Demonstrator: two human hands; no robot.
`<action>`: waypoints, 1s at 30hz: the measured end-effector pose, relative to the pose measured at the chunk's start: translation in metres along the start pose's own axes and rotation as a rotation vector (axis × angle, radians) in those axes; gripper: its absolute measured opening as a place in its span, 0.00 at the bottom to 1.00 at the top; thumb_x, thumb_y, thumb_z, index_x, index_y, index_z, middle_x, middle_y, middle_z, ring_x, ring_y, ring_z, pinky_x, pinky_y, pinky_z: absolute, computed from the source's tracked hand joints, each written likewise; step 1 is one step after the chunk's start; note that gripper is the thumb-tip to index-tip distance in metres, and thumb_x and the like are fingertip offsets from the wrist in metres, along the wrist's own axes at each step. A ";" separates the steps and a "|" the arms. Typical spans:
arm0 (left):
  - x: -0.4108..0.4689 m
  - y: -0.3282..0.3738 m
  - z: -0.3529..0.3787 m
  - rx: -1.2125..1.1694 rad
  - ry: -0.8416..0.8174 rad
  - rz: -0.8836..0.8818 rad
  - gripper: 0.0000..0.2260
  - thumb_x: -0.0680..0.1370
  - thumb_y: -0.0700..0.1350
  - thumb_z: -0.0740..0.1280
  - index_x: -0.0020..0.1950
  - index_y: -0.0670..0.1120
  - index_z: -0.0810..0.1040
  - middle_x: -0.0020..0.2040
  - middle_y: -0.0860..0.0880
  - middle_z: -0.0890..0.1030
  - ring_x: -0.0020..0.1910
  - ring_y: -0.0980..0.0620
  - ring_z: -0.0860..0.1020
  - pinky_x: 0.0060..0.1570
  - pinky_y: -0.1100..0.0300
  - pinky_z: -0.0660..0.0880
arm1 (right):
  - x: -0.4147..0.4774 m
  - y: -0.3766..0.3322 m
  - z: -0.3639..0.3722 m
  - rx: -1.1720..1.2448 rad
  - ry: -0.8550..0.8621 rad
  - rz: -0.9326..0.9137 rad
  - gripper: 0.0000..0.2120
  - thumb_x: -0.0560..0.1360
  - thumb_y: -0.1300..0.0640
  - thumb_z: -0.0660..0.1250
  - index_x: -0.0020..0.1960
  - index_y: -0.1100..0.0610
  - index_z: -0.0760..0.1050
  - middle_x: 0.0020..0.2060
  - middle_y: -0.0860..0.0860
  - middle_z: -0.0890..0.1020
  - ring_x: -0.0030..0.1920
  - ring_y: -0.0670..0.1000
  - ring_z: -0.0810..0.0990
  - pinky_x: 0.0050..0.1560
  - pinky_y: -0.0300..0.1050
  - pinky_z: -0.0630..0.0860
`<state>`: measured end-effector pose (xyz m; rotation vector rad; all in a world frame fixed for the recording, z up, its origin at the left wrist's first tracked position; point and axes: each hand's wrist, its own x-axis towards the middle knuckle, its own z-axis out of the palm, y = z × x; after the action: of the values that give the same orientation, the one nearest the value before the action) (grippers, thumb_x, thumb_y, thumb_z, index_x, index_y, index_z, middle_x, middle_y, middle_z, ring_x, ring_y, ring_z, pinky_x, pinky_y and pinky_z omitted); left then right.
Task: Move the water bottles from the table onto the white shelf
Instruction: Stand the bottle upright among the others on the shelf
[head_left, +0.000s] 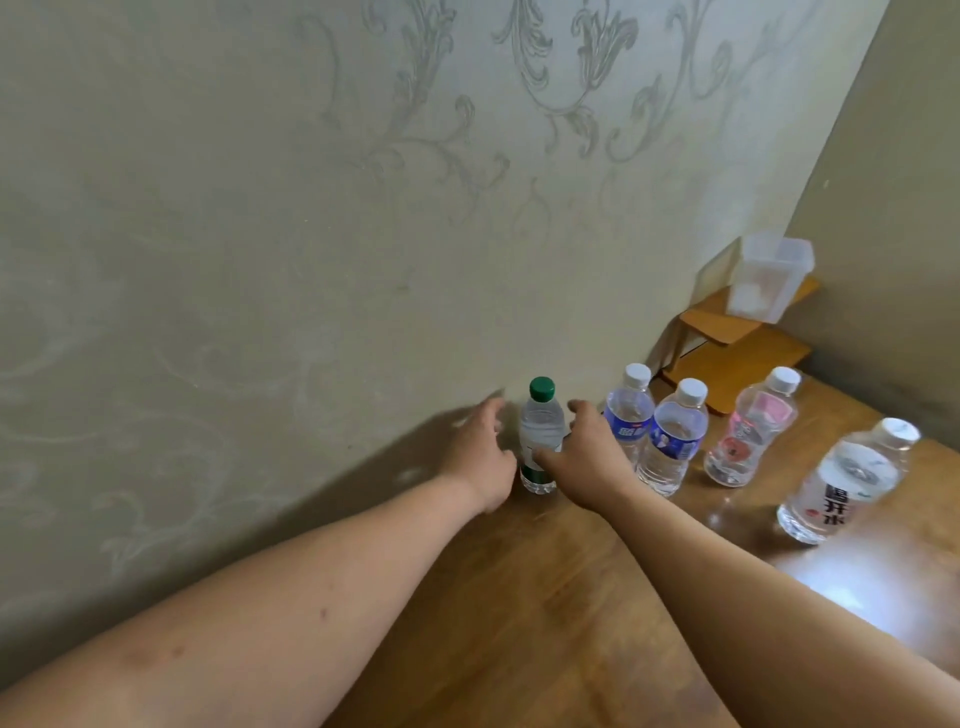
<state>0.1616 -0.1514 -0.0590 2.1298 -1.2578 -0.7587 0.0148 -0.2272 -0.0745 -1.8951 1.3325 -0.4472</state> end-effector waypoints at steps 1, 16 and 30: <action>0.009 0.000 0.002 0.010 -0.012 -0.016 0.36 0.83 0.36 0.65 0.86 0.57 0.55 0.81 0.48 0.69 0.77 0.47 0.72 0.74 0.52 0.73 | 0.010 -0.001 0.003 0.016 0.005 -0.018 0.42 0.77 0.51 0.76 0.84 0.55 0.57 0.77 0.58 0.71 0.75 0.60 0.74 0.73 0.58 0.76; -0.004 -0.022 0.032 -0.024 -0.177 -0.041 0.36 0.81 0.39 0.66 0.84 0.63 0.58 0.75 0.52 0.77 0.72 0.46 0.77 0.73 0.52 0.74 | 0.010 0.028 0.039 0.169 0.044 -0.128 0.31 0.75 0.47 0.78 0.73 0.42 0.68 0.62 0.51 0.73 0.58 0.52 0.79 0.59 0.49 0.80; -0.223 -0.056 -0.138 -0.267 0.151 0.284 0.24 0.75 0.46 0.77 0.62 0.67 0.73 0.58 0.64 0.81 0.58 0.63 0.81 0.59 0.61 0.80 | -0.206 -0.169 0.052 0.120 0.055 -0.372 0.26 0.71 0.48 0.79 0.64 0.34 0.73 0.55 0.42 0.81 0.52 0.41 0.83 0.49 0.45 0.80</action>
<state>0.2011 0.0946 0.0396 1.7162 -1.2653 -0.5945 0.0767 0.0082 0.0467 -2.0438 0.9609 -0.7528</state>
